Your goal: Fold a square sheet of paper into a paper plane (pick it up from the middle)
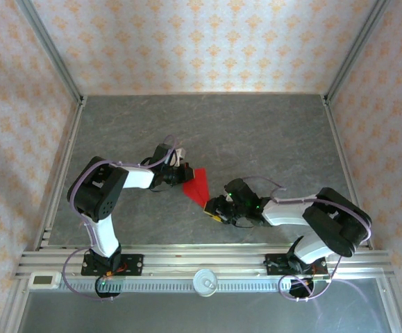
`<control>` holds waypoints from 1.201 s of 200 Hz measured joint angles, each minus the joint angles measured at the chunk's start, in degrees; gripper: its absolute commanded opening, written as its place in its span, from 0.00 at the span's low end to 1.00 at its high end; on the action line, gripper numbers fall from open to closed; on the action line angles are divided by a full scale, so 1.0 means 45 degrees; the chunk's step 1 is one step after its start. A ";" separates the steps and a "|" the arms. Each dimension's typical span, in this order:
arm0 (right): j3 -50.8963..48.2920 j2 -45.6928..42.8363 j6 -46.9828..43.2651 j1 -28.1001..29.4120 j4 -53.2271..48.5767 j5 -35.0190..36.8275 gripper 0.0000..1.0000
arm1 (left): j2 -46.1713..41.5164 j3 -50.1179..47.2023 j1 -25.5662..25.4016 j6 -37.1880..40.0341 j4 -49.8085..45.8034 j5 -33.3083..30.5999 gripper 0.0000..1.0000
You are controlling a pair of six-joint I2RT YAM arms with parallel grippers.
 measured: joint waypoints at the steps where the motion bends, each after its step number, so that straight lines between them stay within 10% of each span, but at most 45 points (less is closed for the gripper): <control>1: 0.0000 0.0000 0.0000 0.0000 0.0000 0.0000 0.43 | 0.0000 0.0000 0.0000 0.0000 0.0005 0.0000 0.05; 160: 0.0000 0.0063 0.0811 -0.0112 0.1156 0.0724 0.41 | 0.0000 0.0005 0.0000 0.0000 -0.0015 0.0000 0.05; 240: 0.0000 0.0427 0.0306 -0.0296 0.1559 0.1098 0.11 | -0.0005 0.0097 0.0000 0.0000 -0.0170 0.0000 0.06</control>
